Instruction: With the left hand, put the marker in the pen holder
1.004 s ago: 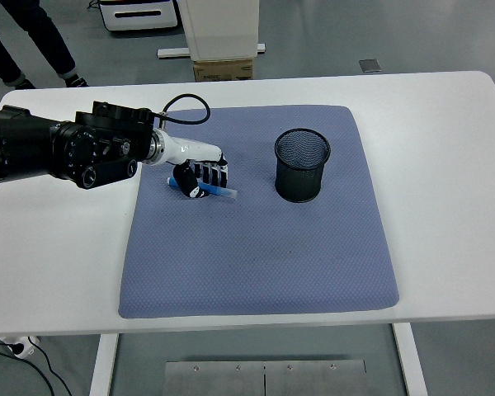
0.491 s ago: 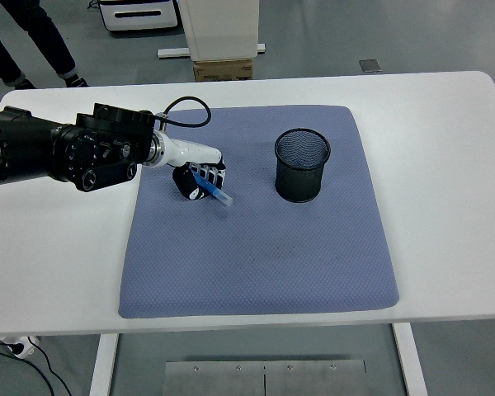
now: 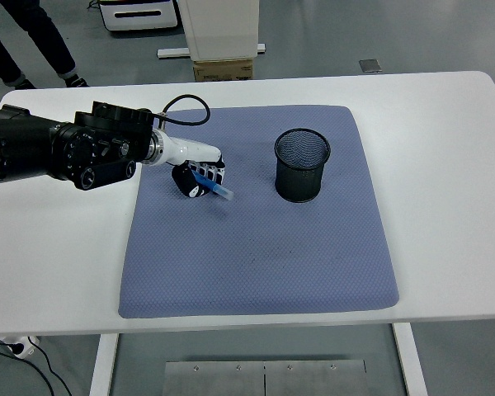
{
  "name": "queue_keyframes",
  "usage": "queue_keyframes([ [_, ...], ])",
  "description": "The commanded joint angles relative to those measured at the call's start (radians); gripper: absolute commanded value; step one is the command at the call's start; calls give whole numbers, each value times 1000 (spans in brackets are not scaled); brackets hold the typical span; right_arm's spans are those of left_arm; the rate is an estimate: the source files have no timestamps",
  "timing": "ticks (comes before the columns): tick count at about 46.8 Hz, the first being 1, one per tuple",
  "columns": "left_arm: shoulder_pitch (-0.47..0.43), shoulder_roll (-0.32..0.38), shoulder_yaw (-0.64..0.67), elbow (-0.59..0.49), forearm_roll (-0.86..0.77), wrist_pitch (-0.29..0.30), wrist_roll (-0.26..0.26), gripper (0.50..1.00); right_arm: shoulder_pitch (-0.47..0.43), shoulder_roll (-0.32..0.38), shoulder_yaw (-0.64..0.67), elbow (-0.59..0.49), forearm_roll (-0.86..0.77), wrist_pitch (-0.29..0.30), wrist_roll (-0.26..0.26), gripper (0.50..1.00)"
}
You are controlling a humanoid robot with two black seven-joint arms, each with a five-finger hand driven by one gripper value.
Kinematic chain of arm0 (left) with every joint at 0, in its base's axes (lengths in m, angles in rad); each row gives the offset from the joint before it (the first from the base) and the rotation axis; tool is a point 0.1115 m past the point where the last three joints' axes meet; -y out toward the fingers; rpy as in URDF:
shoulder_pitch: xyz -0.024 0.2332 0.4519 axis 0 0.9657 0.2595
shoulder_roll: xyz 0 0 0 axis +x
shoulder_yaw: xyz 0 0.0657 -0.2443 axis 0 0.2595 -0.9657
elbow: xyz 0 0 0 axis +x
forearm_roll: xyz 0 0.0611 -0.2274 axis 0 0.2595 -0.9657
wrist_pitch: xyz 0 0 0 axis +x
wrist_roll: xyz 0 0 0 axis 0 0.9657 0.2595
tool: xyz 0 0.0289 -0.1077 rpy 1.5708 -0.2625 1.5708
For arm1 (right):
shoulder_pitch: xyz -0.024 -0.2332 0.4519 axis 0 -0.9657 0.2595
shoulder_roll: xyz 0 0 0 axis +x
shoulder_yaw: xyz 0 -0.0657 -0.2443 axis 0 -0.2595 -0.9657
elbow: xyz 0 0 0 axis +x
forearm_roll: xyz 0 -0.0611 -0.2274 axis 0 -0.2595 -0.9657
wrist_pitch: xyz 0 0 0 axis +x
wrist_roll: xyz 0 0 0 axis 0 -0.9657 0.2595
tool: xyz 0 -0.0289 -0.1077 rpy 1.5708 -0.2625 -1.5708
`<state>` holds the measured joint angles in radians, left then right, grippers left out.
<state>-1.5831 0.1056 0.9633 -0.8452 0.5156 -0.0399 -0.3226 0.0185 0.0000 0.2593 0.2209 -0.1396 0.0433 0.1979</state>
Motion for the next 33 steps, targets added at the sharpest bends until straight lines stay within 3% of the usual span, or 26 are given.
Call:
queue_keyframes([
  [1,0,0,0,0,0,0,-3,500,0,0,0,0,0,0,0,1000],
  [20,0,-1,-2,0,-2,0,-7,514,0,0,0,0,0,0,0,1000],
  [24,0,-1,-2,-2,-6,2,-7,604,0,0,0,0,0,0,0,1000],
  [30,2,-1,-2,0,-6,2,-7,613,0,0,0,0,0,0,0,1000],
  [33,0,-1,-2,0,-8,2,-7,648,0,0,0,0,0,0,0,1000],
])
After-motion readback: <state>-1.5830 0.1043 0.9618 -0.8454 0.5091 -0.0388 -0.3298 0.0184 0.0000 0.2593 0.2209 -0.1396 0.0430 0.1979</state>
